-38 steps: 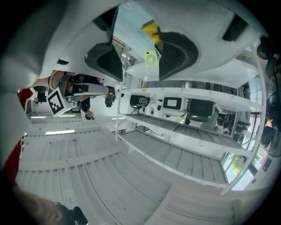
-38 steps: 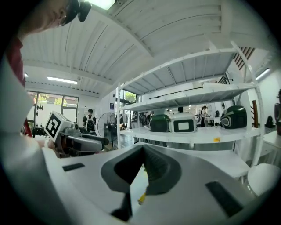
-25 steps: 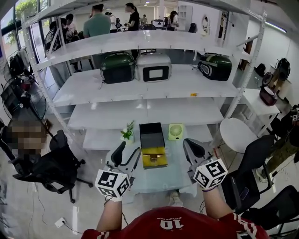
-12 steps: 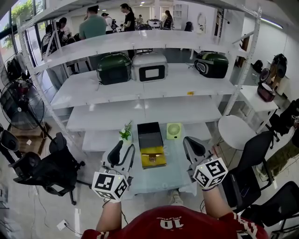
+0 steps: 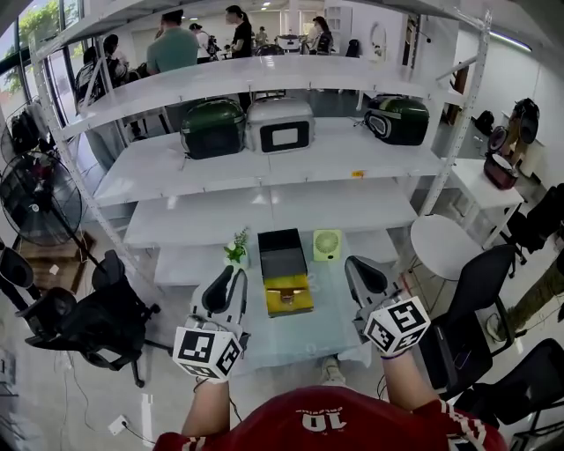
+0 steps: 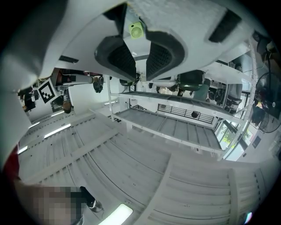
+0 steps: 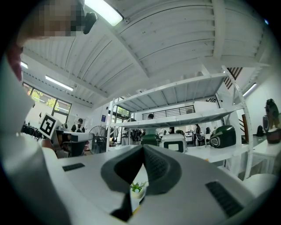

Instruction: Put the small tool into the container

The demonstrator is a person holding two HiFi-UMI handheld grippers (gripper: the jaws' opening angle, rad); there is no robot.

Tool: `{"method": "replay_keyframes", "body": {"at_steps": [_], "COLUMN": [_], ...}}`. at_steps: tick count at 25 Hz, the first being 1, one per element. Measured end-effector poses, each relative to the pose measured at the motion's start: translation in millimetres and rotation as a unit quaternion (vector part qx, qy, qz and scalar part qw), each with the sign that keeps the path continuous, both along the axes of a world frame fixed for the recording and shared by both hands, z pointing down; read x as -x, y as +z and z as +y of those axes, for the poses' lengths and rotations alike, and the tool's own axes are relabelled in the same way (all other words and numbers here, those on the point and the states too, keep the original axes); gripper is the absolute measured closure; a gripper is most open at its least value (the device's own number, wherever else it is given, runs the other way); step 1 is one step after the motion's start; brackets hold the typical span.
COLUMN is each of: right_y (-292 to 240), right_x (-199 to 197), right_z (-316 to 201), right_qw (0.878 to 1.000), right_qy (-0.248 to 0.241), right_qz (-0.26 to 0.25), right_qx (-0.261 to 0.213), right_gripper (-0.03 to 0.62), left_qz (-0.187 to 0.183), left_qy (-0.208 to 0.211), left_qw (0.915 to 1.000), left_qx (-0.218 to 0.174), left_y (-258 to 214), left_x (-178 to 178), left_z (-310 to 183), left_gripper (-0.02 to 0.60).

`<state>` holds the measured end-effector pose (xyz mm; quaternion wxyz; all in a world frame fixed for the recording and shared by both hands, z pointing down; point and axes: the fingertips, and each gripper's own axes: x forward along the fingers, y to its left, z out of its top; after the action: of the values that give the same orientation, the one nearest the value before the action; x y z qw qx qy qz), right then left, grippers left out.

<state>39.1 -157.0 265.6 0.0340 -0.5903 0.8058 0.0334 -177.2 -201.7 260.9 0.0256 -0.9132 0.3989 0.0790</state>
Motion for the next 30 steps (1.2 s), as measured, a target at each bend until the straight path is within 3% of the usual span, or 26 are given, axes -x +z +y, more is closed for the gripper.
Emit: {"method": "replay_keyframes", "body": {"at_steps": [4,30], "right_y": [-1.8,4.1], "right_x": [-0.6,7.2], "right_z": [1.9,1.0], "right_qw": [1.000,1.000], "right_qy": [0.002,-0.004], "right_qz": [-0.001,-0.002], "right_qx": [-0.001,0.010], "right_gripper": [0.591,0.592], "left_qz": [0.008,-0.003], "left_qy": [0.004,0.003], "left_qw": [1.0000,0.9999], "left_qx": [-0.002,0.012], "left_y": [-1.4,11.2], "left_x": [0.2,3.8], "left_z": [1.5,-0.6], "left_gripper": [0.594,0.583]}}
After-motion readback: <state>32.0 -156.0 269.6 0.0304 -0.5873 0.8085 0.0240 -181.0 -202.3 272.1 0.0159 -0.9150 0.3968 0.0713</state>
